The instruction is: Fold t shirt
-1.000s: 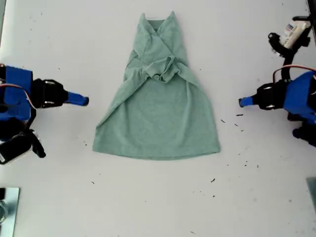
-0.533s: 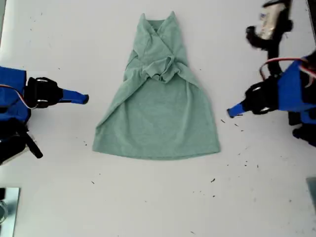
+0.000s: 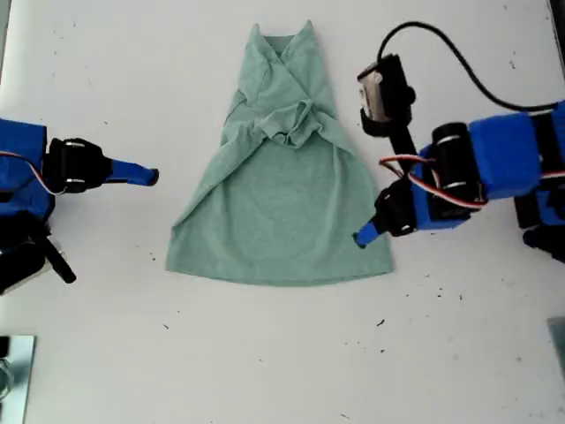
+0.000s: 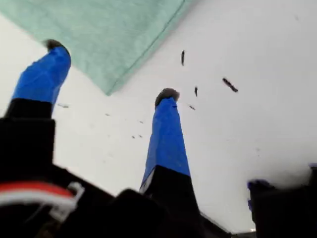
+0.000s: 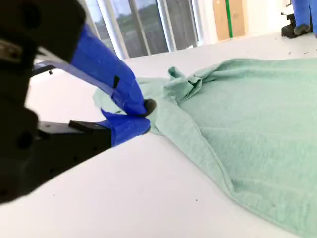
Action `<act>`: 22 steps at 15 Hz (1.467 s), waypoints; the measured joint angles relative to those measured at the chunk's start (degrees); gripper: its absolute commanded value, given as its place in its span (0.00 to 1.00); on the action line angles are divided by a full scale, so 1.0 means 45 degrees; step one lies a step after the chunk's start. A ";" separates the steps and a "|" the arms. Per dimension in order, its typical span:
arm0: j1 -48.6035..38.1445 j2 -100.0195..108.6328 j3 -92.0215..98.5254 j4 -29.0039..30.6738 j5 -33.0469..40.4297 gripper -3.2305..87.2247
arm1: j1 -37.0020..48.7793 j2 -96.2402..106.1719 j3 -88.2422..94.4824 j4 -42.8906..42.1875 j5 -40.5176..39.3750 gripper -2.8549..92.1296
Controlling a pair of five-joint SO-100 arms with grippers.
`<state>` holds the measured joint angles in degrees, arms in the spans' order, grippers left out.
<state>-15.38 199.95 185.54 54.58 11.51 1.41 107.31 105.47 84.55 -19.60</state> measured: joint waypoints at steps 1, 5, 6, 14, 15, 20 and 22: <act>0.0000 0.0000 0.0000 0.0000 0.0000 0.03 | -0.0176 -0.0234 0.0859 -0.1172 0.0137 0.34; 0.0000 0.0000 0.0000 0.0000 0.0000 0.03 | -0.0762 -0.2012 0.3105 -0.5195 0.1016 0.03; 0.0000 0.0000 0.0000 0.0000 0.0000 0.03 | -0.0859 -0.2188 0.3027 -0.5703 0.1152 0.02; 0.0195 0.0059 0.0000 0.0000 0.0215 0.03 | -0.0645 -0.1484 -0.3340 0.2051 -0.0176 0.02; 0.0195 0.0059 0.0000 0.0000 0.0234 0.03 | -0.0645 -0.1484 -0.4648 0.2734 -0.0332 0.02; 0.0195 0.0059 0.0000 0.0000 0.0234 0.03 | -0.0625 -0.4062 -0.8105 0.1309 -0.0996 0.02; 0.0195 0.0059 0.0000 0.0000 0.0234 0.03 | -0.0625 -0.6582 -0.9863 -0.0410 -0.1094 0.02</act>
<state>-14.50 200.21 185.54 54.58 12.57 -1.41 77.70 61.08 82.71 -24.52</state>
